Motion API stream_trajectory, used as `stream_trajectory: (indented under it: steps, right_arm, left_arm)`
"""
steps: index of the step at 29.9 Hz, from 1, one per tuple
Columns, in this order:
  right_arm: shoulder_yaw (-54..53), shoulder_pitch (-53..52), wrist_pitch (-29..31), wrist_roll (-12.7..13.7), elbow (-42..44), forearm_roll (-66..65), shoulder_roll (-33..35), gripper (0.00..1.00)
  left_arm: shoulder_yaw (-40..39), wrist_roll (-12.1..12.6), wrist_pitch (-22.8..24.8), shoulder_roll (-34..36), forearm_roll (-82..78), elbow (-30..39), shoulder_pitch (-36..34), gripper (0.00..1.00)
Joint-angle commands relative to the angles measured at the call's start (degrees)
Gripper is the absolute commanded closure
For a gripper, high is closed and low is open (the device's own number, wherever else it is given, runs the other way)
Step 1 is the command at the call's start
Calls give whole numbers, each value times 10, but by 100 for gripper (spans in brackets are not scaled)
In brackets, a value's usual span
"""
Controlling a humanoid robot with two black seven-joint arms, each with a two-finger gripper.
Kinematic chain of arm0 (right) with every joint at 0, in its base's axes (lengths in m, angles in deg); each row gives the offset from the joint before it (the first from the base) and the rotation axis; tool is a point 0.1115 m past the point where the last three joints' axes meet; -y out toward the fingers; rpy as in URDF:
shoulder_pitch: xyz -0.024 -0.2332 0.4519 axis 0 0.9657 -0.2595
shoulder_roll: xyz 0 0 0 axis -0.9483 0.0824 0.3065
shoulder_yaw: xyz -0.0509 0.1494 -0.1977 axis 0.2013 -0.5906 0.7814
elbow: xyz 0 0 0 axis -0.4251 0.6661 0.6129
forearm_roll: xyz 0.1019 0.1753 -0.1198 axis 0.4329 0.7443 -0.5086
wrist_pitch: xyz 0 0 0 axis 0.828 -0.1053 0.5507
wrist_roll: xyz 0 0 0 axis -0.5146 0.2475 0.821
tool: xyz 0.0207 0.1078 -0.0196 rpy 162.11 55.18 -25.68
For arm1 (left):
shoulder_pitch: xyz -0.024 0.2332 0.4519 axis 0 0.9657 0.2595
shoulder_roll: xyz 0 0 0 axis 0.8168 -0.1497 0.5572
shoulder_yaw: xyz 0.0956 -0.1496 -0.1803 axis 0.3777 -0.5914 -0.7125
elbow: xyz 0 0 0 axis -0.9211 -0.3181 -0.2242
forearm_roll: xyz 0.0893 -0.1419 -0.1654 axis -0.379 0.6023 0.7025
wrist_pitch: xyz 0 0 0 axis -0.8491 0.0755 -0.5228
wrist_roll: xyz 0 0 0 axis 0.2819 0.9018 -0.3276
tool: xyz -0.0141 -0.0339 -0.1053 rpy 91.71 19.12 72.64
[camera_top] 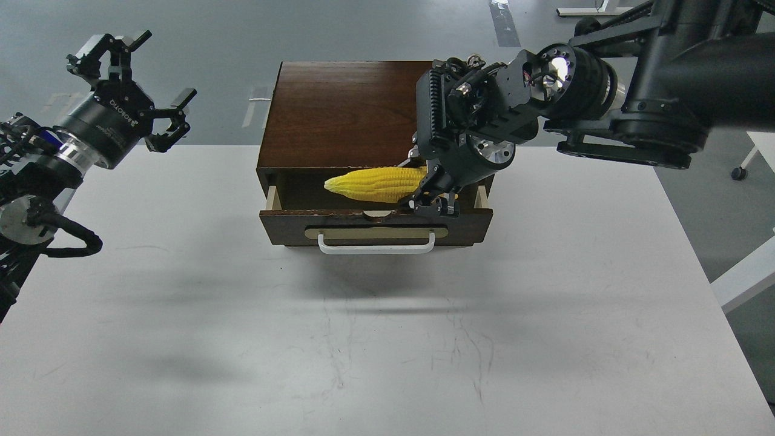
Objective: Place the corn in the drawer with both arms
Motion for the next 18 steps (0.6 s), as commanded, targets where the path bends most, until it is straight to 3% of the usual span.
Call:
stream_trajectory:
  steps: [1, 18]
  right_arm:
    - [0, -1, 0, 0, 0, 0, 0, 46]
    - [0, -1, 1, 0, 0, 1, 0, 37]
  left_arm:
    - [-2, 0, 0, 0, 1, 0, 0, 2]
    - [-3, 0, 0, 8, 3, 0, 0, 2]
